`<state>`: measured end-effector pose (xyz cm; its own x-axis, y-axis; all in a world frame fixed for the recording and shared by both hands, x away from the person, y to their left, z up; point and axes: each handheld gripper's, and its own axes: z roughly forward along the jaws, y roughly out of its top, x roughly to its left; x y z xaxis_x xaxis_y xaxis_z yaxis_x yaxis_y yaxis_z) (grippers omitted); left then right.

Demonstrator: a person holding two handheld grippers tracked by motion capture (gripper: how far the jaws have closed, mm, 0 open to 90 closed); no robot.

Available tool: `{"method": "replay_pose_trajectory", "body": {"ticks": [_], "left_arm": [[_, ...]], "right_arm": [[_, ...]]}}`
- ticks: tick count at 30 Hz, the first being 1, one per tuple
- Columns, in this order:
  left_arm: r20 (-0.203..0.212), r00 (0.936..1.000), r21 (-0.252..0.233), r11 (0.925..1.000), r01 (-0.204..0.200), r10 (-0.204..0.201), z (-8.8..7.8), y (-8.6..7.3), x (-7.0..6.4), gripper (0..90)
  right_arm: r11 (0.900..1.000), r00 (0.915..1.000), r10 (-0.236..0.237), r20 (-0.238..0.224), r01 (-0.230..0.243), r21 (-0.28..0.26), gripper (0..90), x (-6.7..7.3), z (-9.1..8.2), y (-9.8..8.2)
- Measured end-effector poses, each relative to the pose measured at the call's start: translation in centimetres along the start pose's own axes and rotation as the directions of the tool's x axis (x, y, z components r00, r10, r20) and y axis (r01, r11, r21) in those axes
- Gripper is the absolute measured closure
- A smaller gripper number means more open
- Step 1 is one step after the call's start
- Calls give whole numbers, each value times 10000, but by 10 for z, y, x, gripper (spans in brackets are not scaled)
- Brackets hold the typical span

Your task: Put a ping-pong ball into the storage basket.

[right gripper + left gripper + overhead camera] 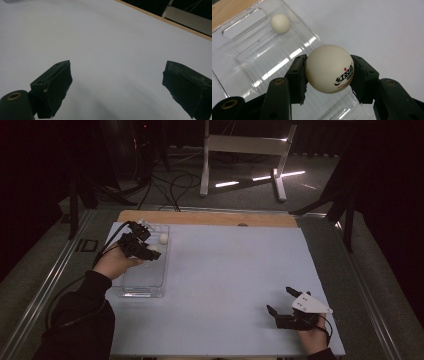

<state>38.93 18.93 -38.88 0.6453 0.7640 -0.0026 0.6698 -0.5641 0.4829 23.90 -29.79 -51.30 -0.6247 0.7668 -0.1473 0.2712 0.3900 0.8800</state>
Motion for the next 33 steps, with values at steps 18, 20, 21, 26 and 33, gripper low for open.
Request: {"method": "replay_pose_trajectory", "body": {"ticks": [18, 20, 21, 26, 33], "left_arm": [[138, 9997, 481, 9986, 214, -221, 27, -9, 3, 518], [93, 9998, 564, 9982, 195, -201, 30, -10, 3, 518], [93, 9998, 564, 9982, 195, -201, 30, -10, 3, 518], [5, 9996, 820, 9963, 272, -273, 37, -12, 4, 518], [-101, 9993, 1200, 9921, 363, -353, 45, -12, 2, 517]], "right_arm": [[10000, 10000, -25, -8, 25, 10, 86, 0, 0, 0], [10000, 10000, -16, -9, 16, 9, 86, 0, 0, 0], [10000, 10000, -16, -9, 16, 9, 86, 0, 0, 0], [10000, 10000, -41, 0, 41, 17, 86, 0, -1, 0], [10000, 10000, -31, -7, 31, 15, 86, 0, -1, 0]]}}
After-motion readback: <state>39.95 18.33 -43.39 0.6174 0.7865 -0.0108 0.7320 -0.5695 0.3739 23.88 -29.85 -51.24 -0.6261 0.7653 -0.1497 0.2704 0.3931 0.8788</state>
